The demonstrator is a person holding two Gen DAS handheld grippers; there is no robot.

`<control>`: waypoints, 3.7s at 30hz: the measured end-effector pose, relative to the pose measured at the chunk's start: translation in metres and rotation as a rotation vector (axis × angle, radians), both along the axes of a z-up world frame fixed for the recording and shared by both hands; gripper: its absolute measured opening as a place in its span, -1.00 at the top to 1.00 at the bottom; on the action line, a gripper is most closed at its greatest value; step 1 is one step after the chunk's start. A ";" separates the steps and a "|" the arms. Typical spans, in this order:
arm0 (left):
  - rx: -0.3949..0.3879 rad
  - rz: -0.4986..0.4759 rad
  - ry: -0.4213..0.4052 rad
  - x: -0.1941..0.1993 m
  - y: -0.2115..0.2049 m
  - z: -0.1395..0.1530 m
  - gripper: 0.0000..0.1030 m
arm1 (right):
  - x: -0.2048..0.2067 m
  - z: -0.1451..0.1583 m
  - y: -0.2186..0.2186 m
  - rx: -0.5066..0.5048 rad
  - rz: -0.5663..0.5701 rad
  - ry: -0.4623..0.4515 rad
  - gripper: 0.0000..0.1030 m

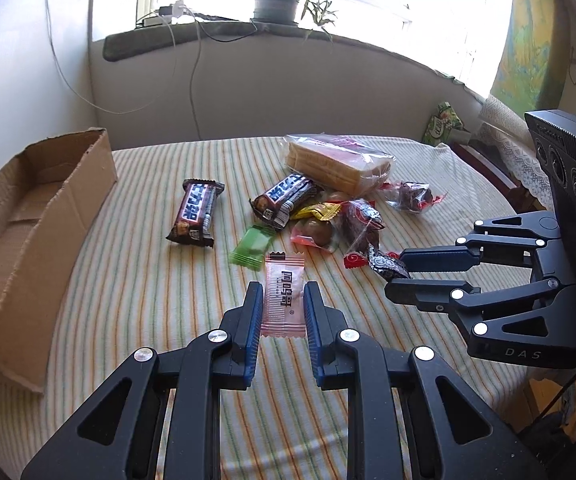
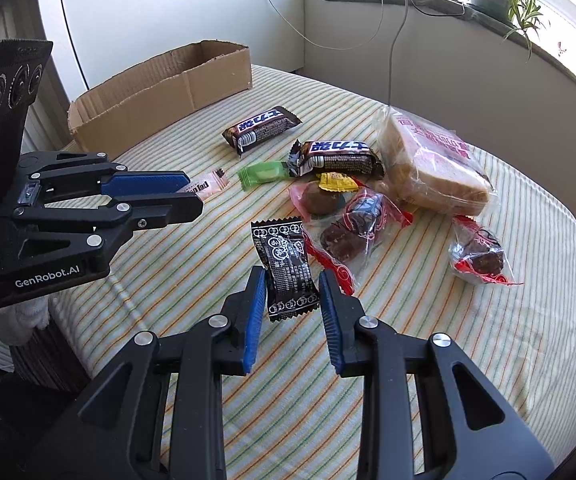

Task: Organize snacks
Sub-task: 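Carry both candies over the cardboard box and open both tools to release them, then grasp the blue-white chocolate bar with the left tool while the right tool grasps the red-trimmed snack bag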

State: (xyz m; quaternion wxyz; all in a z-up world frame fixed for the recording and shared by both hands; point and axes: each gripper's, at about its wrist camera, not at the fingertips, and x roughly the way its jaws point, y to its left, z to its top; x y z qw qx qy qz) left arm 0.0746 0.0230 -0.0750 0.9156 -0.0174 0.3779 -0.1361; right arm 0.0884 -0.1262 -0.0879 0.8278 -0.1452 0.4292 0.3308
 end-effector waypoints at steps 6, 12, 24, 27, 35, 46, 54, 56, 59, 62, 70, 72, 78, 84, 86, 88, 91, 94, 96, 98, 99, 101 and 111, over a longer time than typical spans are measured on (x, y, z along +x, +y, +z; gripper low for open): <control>-0.006 0.063 -0.037 -0.004 0.028 0.012 0.63 | 0.004 0.012 0.020 0.013 0.024 -0.026 0.45; -0.004 0.139 -0.064 -0.007 0.062 0.021 0.63 | 0.011 0.023 0.048 0.020 0.060 -0.054 0.45; -0.001 0.290 -0.101 -0.016 0.128 0.030 0.63 | 0.028 0.043 0.112 0.039 0.144 -0.102 0.45; 0.003 0.317 -0.104 -0.018 0.141 0.031 0.63 | 0.033 0.049 0.132 0.039 0.169 -0.120 0.45; 0.005 0.373 -0.103 -0.020 0.166 0.031 0.63 | 0.050 0.059 0.186 0.055 0.212 -0.142 0.45; 0.005 0.405 -0.088 -0.019 0.184 0.026 0.63 | 0.068 0.051 0.238 0.055 0.257 -0.117 0.45; 0.009 0.423 -0.079 -0.019 0.189 0.025 0.63 | 0.073 0.042 0.253 0.050 0.280 -0.094 0.45; 0.011 0.426 -0.075 -0.019 0.188 0.025 0.62 | 0.074 0.041 0.254 0.054 0.283 -0.087 0.45; 0.013 0.430 -0.069 -0.018 0.188 0.024 0.60 | 0.075 0.040 0.254 0.058 0.283 -0.088 0.42; 0.015 0.438 -0.066 -0.017 0.187 0.024 0.42 | 0.074 0.042 0.250 0.064 0.280 -0.088 0.18; 0.014 0.432 -0.079 -0.020 0.182 0.027 0.36 | 0.074 0.049 0.239 0.081 0.259 -0.095 -0.07; 0.009 0.428 -0.084 -0.020 0.180 0.028 0.36 | 0.074 0.050 0.235 0.079 0.256 -0.093 -0.08; 0.001 0.388 -0.097 -0.019 0.165 0.031 0.36 | 0.071 0.056 0.205 0.094 0.217 -0.092 -0.08; -0.017 0.331 -0.102 -0.012 0.142 0.032 0.36 | 0.070 0.064 0.159 0.116 0.157 -0.095 -0.08; -0.023 0.313 -0.099 -0.009 0.135 0.031 0.36 | 0.069 0.066 0.144 0.115 0.140 -0.099 -0.08; -0.024 0.295 -0.097 -0.006 0.127 0.030 0.36 | 0.068 0.068 0.130 0.110 0.119 -0.109 -0.08; -0.029 0.274 -0.093 -0.003 0.116 0.029 0.36 | 0.067 0.070 0.109 0.110 0.090 -0.114 -0.08; -0.031 0.253 -0.087 0.001 0.105 0.027 0.36 | 0.066 0.071 0.091 0.105 0.064 -0.122 -0.08; -0.033 0.240 -0.082 0.003 0.098 0.026 0.36 | 0.065 0.071 0.080 0.101 0.046 -0.126 -0.08; -0.033 0.227 -0.079 0.006 0.091 0.025 0.37 | 0.065 0.070 0.068 0.101 0.029 -0.124 -0.08; -0.033 0.221 -0.076 0.007 0.088 0.025 0.36 | 0.065 0.069 0.061 0.103 0.020 -0.121 -0.08; -0.034 0.211 -0.071 0.010 0.082 0.024 0.37 | 0.066 0.067 0.049 0.102 0.002 -0.113 -0.09; -0.050 0.164 -0.027 0.030 0.058 0.012 0.36 | 0.055 0.044 -0.002 0.077 -0.082 -0.065 -0.28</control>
